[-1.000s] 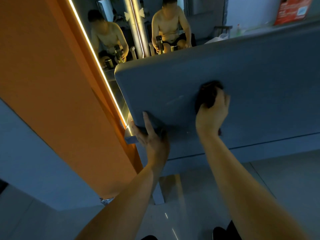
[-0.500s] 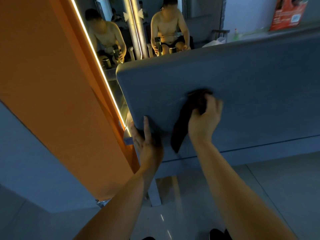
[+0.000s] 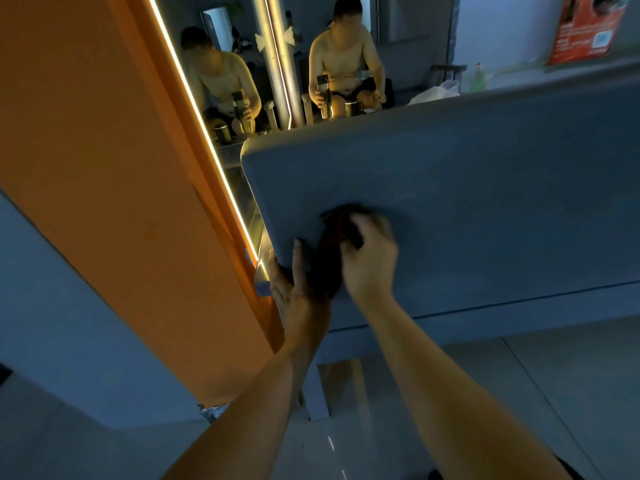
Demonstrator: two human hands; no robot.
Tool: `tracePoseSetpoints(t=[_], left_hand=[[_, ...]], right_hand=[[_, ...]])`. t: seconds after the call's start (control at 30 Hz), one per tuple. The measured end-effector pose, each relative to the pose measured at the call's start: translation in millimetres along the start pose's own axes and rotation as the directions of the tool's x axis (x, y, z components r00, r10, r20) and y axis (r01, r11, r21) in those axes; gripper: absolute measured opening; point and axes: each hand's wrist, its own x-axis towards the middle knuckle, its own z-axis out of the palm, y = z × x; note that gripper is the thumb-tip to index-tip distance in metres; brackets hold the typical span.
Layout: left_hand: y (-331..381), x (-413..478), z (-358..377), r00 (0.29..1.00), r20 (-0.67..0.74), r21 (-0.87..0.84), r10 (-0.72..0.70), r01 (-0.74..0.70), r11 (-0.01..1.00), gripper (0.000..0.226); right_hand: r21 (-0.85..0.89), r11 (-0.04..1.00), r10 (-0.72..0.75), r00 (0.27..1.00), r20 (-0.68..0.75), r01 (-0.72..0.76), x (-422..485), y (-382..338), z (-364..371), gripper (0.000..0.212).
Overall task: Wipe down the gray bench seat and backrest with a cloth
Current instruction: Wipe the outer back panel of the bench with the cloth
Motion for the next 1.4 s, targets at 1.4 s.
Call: tracePoseSetpoints(t=[1.4], left_hand=[[11,8,-6,0.998,-0.029,-0.08,0.052,-0.055,0.995,0.076]], right_hand=[[0.013,1.0,-0.014,0.969,-0.248,0.018,30,11,-19,0.042]])
